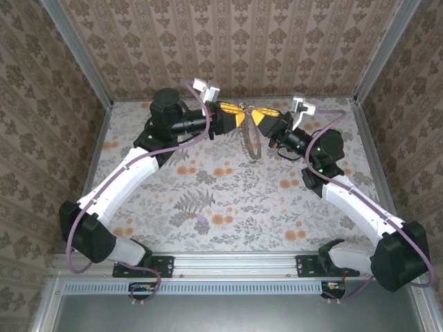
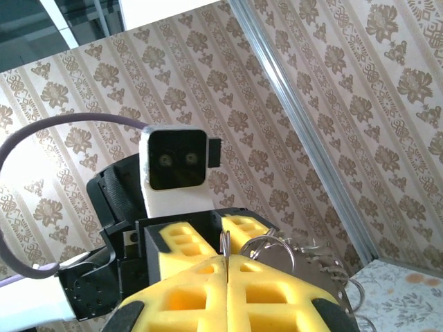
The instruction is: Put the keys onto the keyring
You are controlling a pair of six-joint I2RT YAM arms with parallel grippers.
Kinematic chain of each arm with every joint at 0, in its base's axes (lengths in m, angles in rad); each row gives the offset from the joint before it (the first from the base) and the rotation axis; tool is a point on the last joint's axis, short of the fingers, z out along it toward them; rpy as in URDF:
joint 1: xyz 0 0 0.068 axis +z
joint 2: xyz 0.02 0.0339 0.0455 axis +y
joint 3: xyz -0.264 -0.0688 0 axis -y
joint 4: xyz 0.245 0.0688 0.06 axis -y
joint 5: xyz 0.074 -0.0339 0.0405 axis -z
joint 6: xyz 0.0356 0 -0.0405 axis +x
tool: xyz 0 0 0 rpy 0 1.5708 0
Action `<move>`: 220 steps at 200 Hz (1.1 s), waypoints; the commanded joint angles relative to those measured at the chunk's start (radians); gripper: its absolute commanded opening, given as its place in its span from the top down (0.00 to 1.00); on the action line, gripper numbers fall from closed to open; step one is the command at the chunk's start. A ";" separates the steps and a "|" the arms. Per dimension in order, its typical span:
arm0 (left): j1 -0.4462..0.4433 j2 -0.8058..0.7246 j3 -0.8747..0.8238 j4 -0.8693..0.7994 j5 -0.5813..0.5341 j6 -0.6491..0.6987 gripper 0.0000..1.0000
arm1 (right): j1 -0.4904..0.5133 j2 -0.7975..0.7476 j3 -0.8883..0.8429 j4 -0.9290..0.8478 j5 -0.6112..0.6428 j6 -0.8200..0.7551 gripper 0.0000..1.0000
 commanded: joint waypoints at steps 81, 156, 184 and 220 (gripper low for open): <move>-0.007 -0.060 -0.012 0.062 0.005 -0.002 0.74 | 0.010 0.006 -0.011 0.093 0.029 0.034 1.00; -0.029 -0.025 0.013 0.082 0.020 -0.015 0.76 | 0.011 0.010 -0.012 0.096 0.022 0.039 1.00; -0.033 -0.013 0.023 0.082 0.018 -0.015 0.76 | 0.011 0.010 -0.013 0.096 0.020 0.042 1.00; -0.036 0.000 0.032 0.086 0.015 -0.015 0.78 | 0.011 0.010 -0.013 0.098 0.015 0.045 1.00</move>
